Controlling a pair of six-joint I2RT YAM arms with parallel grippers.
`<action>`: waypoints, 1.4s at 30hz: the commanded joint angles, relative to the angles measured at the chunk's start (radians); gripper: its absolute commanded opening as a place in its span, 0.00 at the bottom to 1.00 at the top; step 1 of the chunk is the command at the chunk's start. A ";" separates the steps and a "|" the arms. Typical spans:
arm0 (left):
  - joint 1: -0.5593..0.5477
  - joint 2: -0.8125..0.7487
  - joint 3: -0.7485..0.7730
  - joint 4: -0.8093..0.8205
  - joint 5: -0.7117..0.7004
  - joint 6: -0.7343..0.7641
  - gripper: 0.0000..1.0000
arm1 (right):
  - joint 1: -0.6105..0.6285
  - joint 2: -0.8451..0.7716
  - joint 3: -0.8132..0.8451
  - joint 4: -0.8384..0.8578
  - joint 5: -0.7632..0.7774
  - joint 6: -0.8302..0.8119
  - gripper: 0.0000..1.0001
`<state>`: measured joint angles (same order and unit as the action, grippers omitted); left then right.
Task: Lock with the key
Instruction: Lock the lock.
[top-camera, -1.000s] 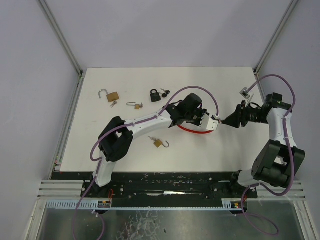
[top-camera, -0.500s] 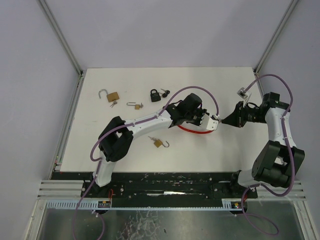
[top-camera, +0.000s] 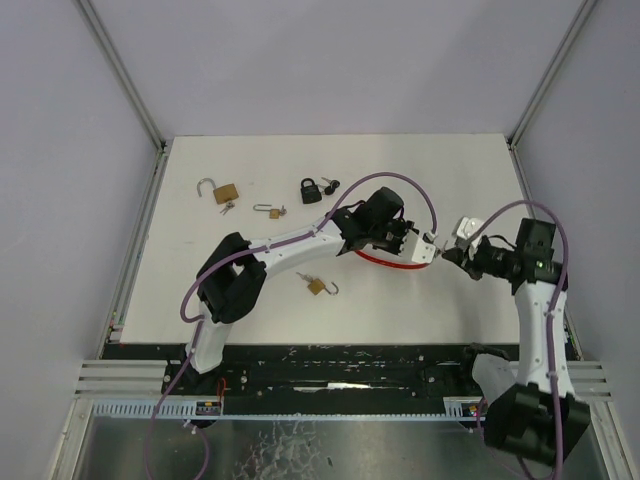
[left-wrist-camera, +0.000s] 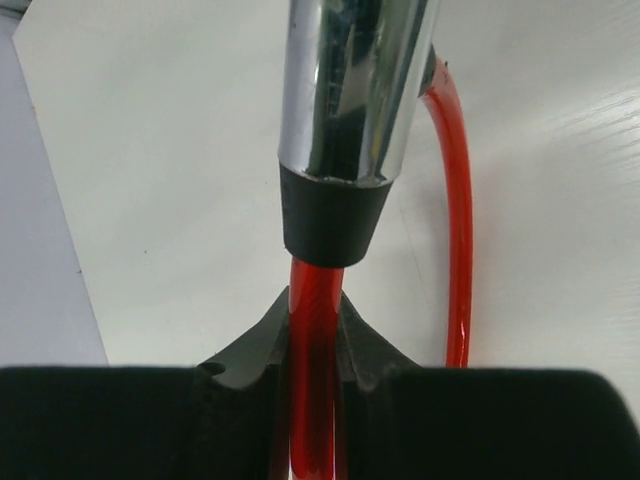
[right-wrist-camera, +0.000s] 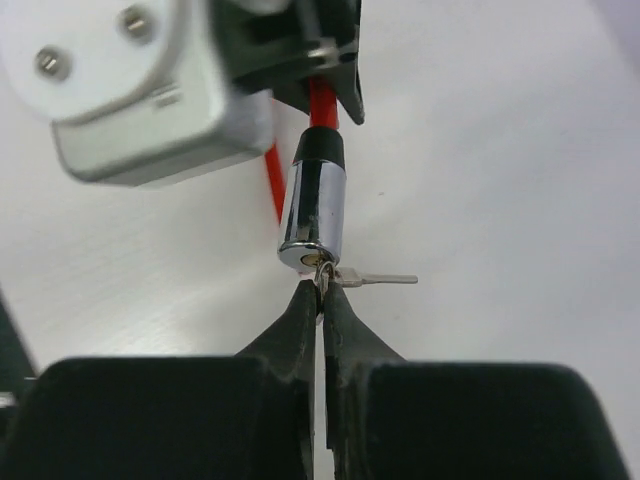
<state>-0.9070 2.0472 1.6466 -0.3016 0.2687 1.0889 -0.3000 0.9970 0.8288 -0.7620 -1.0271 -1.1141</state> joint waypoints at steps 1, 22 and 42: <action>0.027 0.016 -0.018 -0.063 0.024 -0.023 0.00 | 0.039 -0.169 -0.150 0.223 0.099 -0.186 0.00; 0.055 0.010 -0.007 -0.095 0.082 -0.026 0.00 | 0.040 -0.398 -0.195 0.359 0.226 -0.352 0.00; 0.166 -0.024 0.044 -0.221 0.638 -0.029 0.00 | 0.065 -0.161 0.259 -0.134 0.117 -0.885 0.00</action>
<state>-0.7895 1.9743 1.6547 -0.3210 0.7921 1.0599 -0.2264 0.8284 0.9798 -0.9379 -0.9577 -1.9816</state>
